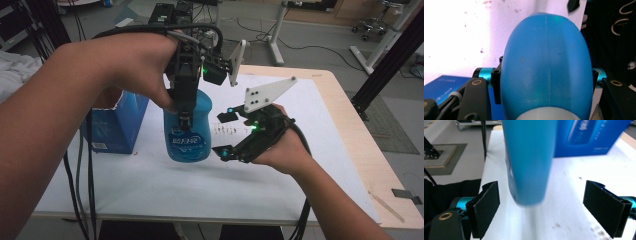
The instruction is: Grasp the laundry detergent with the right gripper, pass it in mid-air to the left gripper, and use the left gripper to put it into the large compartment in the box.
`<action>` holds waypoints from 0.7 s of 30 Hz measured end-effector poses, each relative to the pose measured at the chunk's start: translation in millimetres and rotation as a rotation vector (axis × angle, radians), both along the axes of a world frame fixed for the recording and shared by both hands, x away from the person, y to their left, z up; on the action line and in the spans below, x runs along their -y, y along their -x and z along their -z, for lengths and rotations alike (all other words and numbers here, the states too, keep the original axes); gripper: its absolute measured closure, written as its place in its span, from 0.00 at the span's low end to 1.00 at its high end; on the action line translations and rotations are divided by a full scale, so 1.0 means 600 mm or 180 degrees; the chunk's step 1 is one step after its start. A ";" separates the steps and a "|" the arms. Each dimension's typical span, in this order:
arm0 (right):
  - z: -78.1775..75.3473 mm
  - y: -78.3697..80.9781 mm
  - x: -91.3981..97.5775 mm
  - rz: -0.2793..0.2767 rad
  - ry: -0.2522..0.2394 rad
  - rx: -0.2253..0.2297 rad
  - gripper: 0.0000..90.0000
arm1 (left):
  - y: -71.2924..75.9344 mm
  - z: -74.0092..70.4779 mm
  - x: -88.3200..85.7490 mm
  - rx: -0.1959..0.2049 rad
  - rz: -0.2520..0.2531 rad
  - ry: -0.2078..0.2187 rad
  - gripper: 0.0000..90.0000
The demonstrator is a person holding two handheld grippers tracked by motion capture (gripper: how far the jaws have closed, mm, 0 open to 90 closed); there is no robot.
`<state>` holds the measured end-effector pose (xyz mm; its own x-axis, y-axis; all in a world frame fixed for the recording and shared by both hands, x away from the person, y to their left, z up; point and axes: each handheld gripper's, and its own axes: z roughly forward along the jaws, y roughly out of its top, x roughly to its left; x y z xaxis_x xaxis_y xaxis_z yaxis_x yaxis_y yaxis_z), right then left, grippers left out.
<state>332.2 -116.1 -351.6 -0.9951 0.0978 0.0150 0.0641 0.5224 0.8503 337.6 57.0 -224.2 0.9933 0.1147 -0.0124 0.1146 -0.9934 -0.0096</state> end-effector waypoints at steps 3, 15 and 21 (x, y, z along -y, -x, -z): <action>-0.006 -0.003 0.014 0.0026 0.0125 -0.0006 0.15 | -0.002 -0.006 -0.009 0.0008 -0.0070 -0.0012 0.44; -0.041 -0.018 0.041 0.0123 0.0769 -0.0013 0.01 | -0.018 -0.049 -0.046 -0.0016 -0.0429 -0.0051 0.44; -0.062 -0.031 0.057 0.0076 0.1208 -0.0036 0.01 | -0.039 -0.106 -0.082 -0.0010 -0.0874 -0.0035 0.44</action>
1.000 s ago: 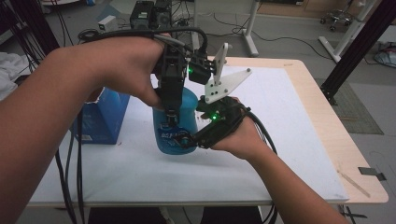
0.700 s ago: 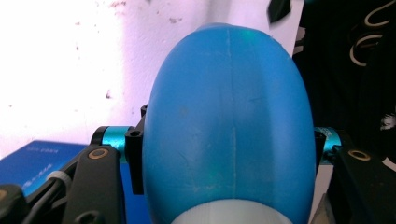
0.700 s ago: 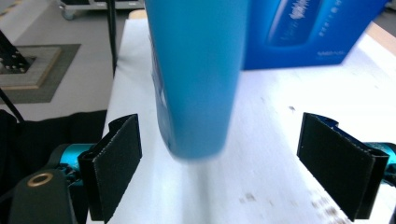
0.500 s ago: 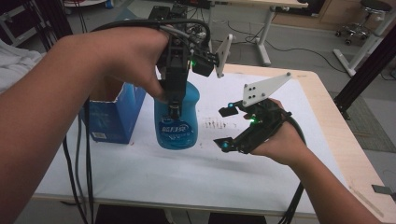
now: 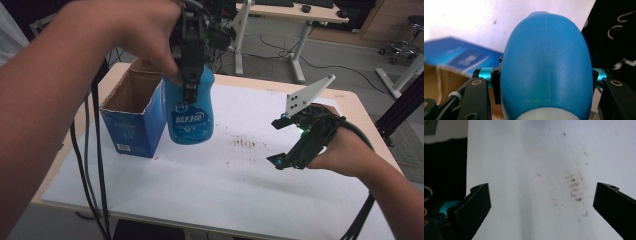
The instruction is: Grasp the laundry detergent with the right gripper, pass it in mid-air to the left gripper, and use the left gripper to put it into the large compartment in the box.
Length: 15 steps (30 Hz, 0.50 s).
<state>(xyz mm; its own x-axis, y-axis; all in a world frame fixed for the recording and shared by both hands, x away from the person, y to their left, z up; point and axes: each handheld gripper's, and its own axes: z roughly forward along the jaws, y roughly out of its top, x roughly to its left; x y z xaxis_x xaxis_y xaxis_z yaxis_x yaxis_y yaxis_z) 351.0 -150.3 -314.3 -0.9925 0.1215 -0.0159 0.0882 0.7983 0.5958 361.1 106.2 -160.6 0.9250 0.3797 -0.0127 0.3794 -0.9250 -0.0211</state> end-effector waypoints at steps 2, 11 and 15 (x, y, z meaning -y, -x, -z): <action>-0.007 -0.004 0.005 -0.0011 0.0202 0.0019 0.01 | -0.007 -0.019 -0.014 0.0012 -0.0172 -0.0013 0.44; -0.045 -0.020 0.023 -0.0061 0.0733 0.0062 0.01 | -0.034 -0.076 -0.079 0.0000 -0.0850 -0.0074 0.44; -0.059 -0.023 0.032 -0.0035 0.0759 0.0102 0.01 | -0.042 -0.085 -0.108 0.0015 -0.1197 -0.0080 0.44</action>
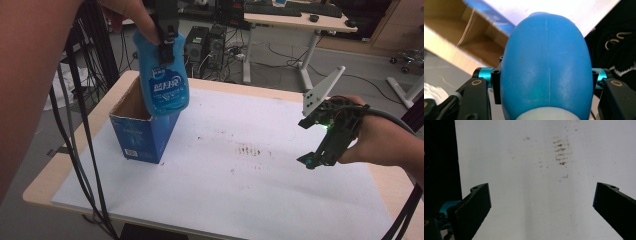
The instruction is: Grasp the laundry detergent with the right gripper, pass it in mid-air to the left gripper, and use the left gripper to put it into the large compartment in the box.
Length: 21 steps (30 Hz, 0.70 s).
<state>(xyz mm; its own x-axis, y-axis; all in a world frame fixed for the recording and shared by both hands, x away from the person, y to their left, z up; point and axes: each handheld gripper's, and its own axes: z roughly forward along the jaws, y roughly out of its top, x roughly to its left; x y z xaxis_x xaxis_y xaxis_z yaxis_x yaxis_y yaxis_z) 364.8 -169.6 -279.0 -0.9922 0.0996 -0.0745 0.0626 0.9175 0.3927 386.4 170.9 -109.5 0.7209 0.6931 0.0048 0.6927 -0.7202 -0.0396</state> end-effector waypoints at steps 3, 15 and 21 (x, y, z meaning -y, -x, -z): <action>-0.004 -0.003 0.007 0.0009 -0.0007 0.0017 0.01 | -0.007 -0.002 -0.023 -0.0007 -0.0292 0.0018 0.44; 0.005 -0.001 0.018 0.0030 0.0087 0.0016 0.01 | -0.029 0.002 -0.086 0.0046 -0.1455 -0.0120 0.44; 0.010 -0.002 0.022 0.0068 0.0104 0.0006 0.01 | -0.037 0.029 -0.103 -0.0005 -0.1654 -0.0151 0.44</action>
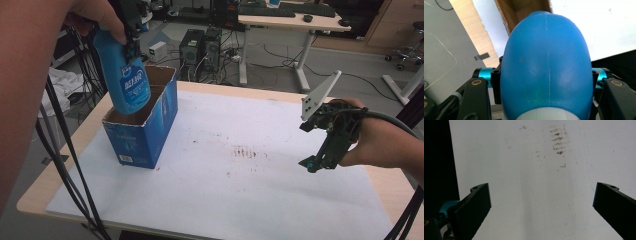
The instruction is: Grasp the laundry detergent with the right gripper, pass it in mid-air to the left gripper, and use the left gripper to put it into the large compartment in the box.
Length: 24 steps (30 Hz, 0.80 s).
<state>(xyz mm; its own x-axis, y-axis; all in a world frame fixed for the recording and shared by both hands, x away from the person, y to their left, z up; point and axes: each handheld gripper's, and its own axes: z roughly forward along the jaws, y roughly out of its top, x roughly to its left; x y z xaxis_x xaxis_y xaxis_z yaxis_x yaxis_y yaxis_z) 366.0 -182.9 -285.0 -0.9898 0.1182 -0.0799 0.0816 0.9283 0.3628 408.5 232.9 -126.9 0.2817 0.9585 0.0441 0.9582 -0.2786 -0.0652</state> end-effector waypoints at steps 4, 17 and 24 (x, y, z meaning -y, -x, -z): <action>0.003 0.000 0.001 0.0008 0.0022 -0.0007 0.01 | -0.006 0.026 -0.006 -0.0019 0.0055 -0.0021 0.44; 0.014 0.000 0.001 0.0043 0.0046 -0.0038 0.01 | -0.023 0.129 -0.001 -0.0134 0.0801 0.0035 0.44; 0.020 0.002 0.000 0.0041 0.0085 -0.0043 0.01 | -0.026 0.181 -0.002 -0.0143 0.1427 -0.0023 0.44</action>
<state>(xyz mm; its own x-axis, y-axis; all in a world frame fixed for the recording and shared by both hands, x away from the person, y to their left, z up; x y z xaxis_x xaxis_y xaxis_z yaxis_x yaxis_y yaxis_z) 364.9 -183.0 -296.8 -0.9892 0.1291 -0.0699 0.0984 0.9365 0.3366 423.9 233.8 -235.3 0.6708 0.7411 0.0286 0.7391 -0.6649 -0.1075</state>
